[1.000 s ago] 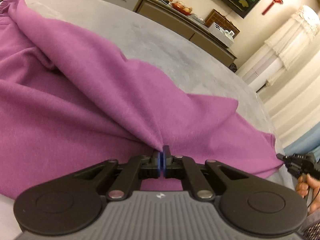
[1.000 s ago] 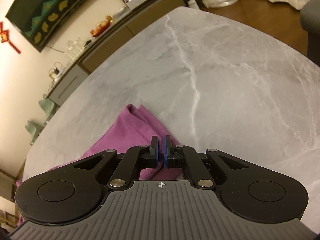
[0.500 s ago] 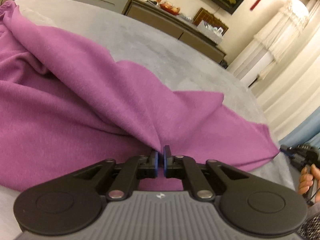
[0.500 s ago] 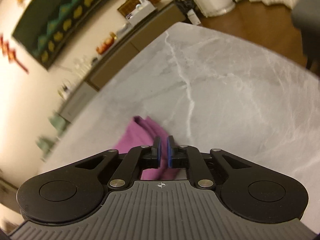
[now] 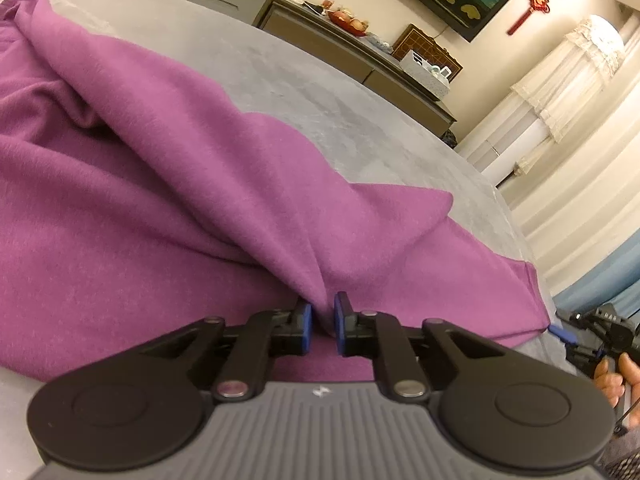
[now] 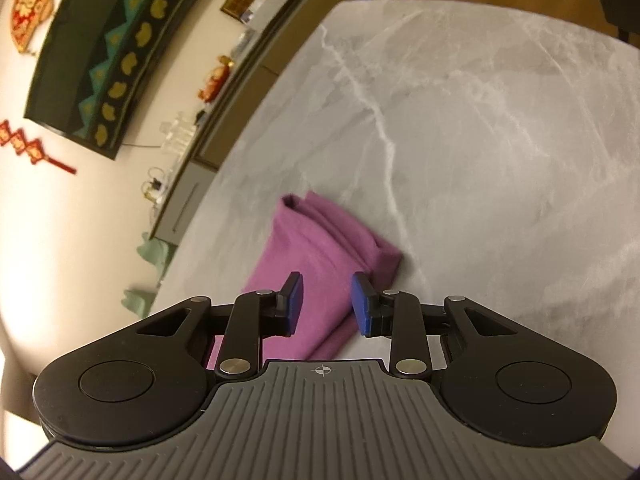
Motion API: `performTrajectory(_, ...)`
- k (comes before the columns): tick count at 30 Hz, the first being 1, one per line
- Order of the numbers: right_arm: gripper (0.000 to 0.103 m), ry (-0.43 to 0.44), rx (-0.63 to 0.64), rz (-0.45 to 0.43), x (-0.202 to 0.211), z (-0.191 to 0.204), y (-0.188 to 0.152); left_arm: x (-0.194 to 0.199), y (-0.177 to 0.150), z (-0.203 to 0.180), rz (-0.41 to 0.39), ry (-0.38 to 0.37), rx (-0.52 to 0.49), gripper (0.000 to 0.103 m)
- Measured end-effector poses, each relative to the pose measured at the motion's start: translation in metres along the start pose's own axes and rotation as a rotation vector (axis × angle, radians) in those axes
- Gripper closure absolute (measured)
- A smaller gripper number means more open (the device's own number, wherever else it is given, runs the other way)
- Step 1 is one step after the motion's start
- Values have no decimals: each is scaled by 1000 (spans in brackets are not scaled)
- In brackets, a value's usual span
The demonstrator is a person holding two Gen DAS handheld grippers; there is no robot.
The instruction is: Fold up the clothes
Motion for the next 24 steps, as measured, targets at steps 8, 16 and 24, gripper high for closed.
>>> performTrajectory(8, 69, 0, -41, 8, -7, -4, -4, -1, 0, 2, 3, -19, 13, 92)
performTrajectory(16, 85, -11, 19, 3, -35, 7, 0, 0, -2, 1, 1, -33, 17, 92)
performTrajectory(24, 103, -152, 175, -91, -4, 6, 4, 3, -3, 3, 7, -42, 31, 92)
Point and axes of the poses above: each gripper's, at about its wrist camera, not at the fingertips, and x roughly against the way its jaws point, z to its left, y to its top, the point moved 8 cm from there along -x, roughly the way its jaws point, and after that the axes turned 14 degrees about y, right-handed, at the moved point
